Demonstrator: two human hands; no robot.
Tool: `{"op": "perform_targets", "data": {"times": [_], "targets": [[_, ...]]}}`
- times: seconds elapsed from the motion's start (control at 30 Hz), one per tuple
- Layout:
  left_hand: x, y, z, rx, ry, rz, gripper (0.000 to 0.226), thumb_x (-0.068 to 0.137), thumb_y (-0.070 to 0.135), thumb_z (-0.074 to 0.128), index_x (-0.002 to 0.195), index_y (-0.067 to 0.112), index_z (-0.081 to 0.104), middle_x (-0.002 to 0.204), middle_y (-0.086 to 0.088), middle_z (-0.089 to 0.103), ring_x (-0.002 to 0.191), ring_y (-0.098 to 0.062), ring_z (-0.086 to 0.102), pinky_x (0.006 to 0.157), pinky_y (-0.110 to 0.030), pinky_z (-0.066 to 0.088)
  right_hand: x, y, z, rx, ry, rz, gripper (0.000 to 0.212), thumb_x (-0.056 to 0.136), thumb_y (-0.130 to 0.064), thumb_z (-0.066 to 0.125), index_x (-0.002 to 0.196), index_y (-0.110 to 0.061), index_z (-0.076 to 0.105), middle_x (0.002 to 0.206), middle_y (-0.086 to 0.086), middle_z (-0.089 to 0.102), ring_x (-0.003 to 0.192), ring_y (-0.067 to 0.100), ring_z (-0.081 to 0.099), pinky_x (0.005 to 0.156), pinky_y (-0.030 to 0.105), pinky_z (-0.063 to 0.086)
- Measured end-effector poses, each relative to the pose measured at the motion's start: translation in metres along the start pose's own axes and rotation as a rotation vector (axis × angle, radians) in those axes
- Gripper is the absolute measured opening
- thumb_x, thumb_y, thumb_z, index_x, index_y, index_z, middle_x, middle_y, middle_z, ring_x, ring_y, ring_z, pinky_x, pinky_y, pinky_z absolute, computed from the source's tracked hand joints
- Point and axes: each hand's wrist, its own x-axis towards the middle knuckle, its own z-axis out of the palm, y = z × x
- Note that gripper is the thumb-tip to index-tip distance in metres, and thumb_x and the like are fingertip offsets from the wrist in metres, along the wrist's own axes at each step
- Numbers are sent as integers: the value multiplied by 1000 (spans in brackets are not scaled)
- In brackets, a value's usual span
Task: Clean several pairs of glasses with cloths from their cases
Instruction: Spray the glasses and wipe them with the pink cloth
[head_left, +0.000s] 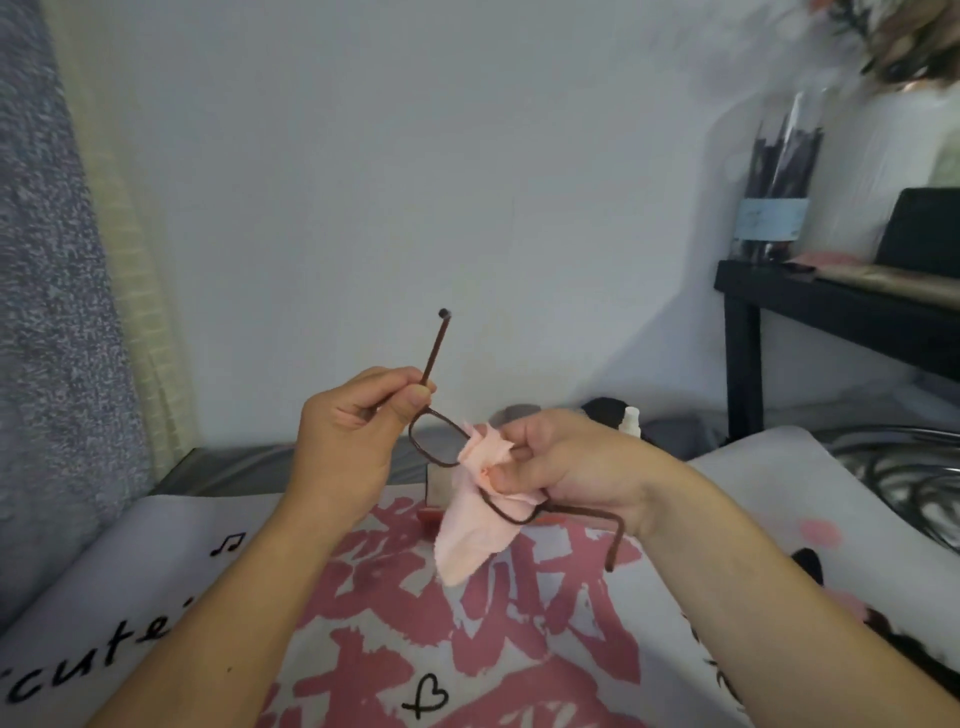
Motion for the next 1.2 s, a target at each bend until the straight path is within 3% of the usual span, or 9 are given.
{"op": "perform_targets", "data": {"times": [0.13, 0.27, 0.4, 0.53, 0.67, 0.8, 0.9, 1.1, 1.2], "targets": [[-38, -22, -12, 233, -101, 38, 24, 89, 3, 72, 87, 25, 77, 92, 6, 73, 90, -7, 69, 84, -19, 52, -21, 19, -8, -72, 61, 71, 16, 96, 0, 62, 94, -7, 76, 88, 6, 77, 83, 16, 72, 77, 25, 55], [-66, -37, -31, 549, -332, 321, 10, 89, 3, 74, 92, 12, 78, 93, 16, 70, 91, -7, 65, 83, -26, 52, -25, 51, -9, -14, 184, 100, 14, 91, 3, 67, 102, 3, 75, 98, 20, 76, 86, 25, 73, 76, 36, 62], [-79, -45, -43, 530, -471, 339, 12, 94, 24, 72, 102, 18, 78, 103, 0, 73, 95, -20, 69, 86, -38, 55, -26, 66, -8, -86, 282, 59, 17, 89, 1, 70, 105, 0, 76, 102, 19, 77, 92, 27, 75, 85, 39, 62], [-86, -44, -41, 731, -690, 562, 17, 94, 13, 66, 105, 10, 79, 103, -4, 74, 87, -16, 71, 78, -33, 61, -29, 73, -14, -30, 390, 19, 18, 91, -4, 70, 107, -3, 77, 104, 14, 78, 103, 31, 74, 100, 45, 55], [-82, -39, -42, 740, -805, 544, 26, 97, 23, 57, 105, 14, 80, 105, 1, 74, 88, -11, 70, 83, -23, 58, -31, 71, -20, 20, 442, 9, 21, 89, -10, 73, 109, -6, 76, 107, 14, 77, 106, 33, 73, 102, 56, 52], [-77, -42, -51, 754, -834, 440, 22, 91, 14, 67, 108, 24, 77, 116, 9, 69, 101, -4, 64, 90, -24, 52, -32, 70, -22, 18, 512, -37, 16, 91, -19, 74, 104, -13, 78, 104, 14, 77, 99, 38, 73, 80, 61, 60], [-76, -45, -56, 749, -848, 365, 42, 88, -3, 67, 112, 29, 76, 122, 14, 65, 109, -1, 61, 96, -18, 48, -30, 68, -21, -45, 593, -102, 11, 93, -21, 73, 102, -17, 78, 100, 7, 78, 92, 28, 76, 66, 42, 59], [-79, -37, -46, 548, -492, 271, 44, 90, -11, 46, 111, 15, 75, 108, 9, 68, 99, -12, 67, 87, -24, 53, -28, 65, -19, -144, 636, -260, 45, 94, -12, 69, 131, -36, 56, 105, 5, 76, 100, 22, 71, 87, 40, 56], [-83, -43, -36, 538, -431, 235, 37, 92, -6, 51, 110, 16, 75, 107, 8, 68, 101, -11, 66, 89, -30, 53, -28, 65, -13, -213, 593, -310, 37, 94, -7, 68, 120, -33, 63, 107, -2, 76, 100, 15, 71, 83, 32, 53]]}}
